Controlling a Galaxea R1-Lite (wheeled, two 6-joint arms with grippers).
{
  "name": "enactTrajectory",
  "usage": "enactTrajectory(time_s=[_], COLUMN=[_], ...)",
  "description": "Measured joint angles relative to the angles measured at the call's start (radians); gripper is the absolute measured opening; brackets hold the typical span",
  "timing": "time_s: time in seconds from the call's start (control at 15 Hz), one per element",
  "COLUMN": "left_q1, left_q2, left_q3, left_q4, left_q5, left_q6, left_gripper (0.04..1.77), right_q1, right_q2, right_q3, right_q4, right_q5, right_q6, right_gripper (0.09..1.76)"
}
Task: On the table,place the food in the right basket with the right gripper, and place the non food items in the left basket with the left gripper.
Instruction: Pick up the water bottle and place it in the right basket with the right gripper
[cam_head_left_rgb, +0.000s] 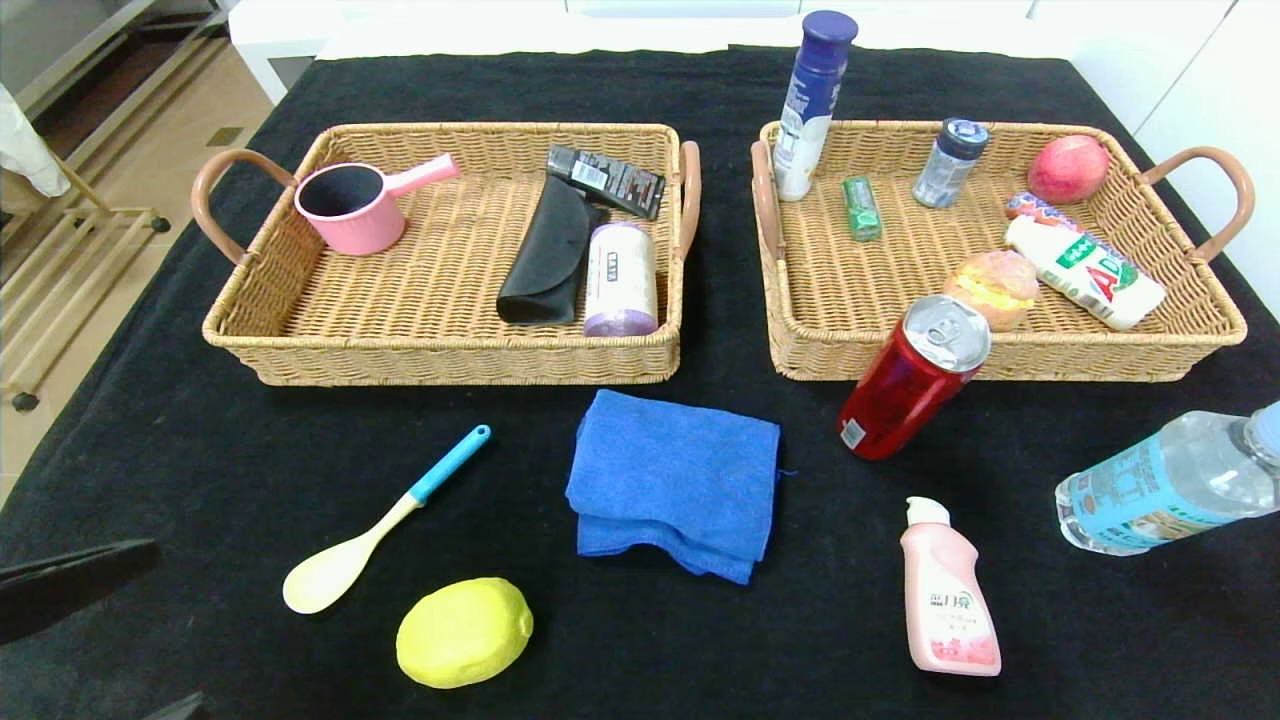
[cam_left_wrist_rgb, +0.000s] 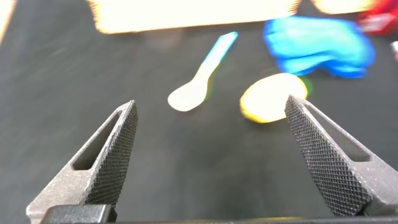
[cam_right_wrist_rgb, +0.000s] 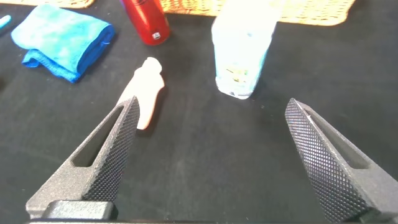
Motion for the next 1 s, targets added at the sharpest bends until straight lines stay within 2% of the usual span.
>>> enactTrajectory(time_s=[0.6,0.8,1.0], left_q1=[-0.011,-0.122,-0.181], left_q2=[0.014,0.180,0.288], left_q3=[-0.005,-0.071,-0.147], left_q4=[-0.006,-0.067,-0.076], left_q5=[-0.001,-0.004,0.000], left_q6=[0.000,0.006,0.030], left_gripper=[1.72,1.72,1.72], right_q1=[0.000,0.000,0.000], right_q2=[0.006,0.052,0.077], right_q3=[-0.002,-0.029,-0.045], right_q4=[0.000,0.003,0.007], right_q5=[0.002,0.024,0.042], right_q6=[0.000,-0.003,-0.014], right_gripper=[1.71,1.71,1.71])
